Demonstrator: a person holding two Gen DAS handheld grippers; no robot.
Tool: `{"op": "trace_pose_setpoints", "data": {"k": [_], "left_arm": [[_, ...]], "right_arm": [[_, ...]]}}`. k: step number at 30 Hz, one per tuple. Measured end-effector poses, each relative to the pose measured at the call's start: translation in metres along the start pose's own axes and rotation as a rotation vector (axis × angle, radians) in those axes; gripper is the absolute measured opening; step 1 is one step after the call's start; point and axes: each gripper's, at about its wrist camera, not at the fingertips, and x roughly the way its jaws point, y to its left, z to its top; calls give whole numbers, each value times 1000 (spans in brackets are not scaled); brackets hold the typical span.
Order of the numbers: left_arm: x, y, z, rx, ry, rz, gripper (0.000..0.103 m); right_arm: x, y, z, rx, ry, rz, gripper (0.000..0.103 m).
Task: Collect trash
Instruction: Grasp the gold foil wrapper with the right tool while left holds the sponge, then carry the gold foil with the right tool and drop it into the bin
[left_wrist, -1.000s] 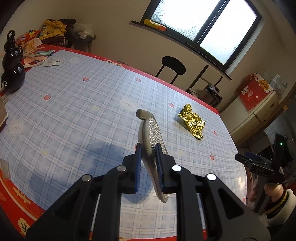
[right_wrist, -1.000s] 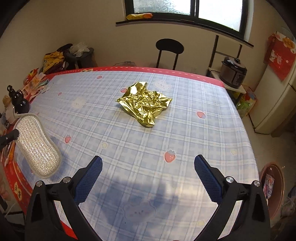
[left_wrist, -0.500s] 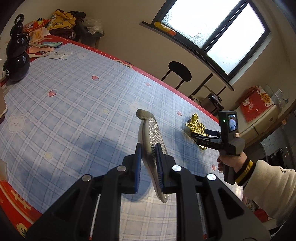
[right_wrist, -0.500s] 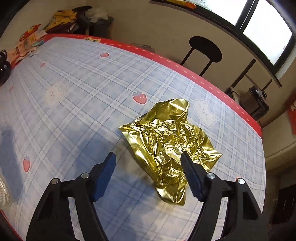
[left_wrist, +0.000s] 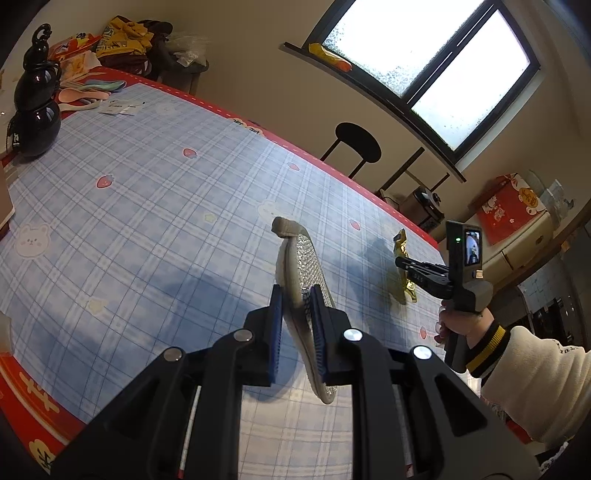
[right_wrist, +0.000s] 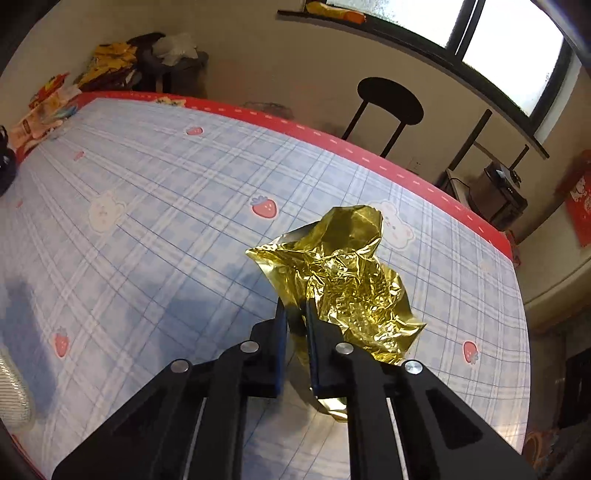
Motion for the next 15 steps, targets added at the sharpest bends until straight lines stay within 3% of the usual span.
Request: {"op": "trace_pose_setpoints", "data": {"k": [7,15], "left_arm": [[-8,-17,-4,22,-2,-15,18],[-24,-55,-4,84,-23,-32,18]], "right_arm": [[-84,-20,-28,177,-150,169,5],[-157,-47,-78,302,-253,266,5]]}}
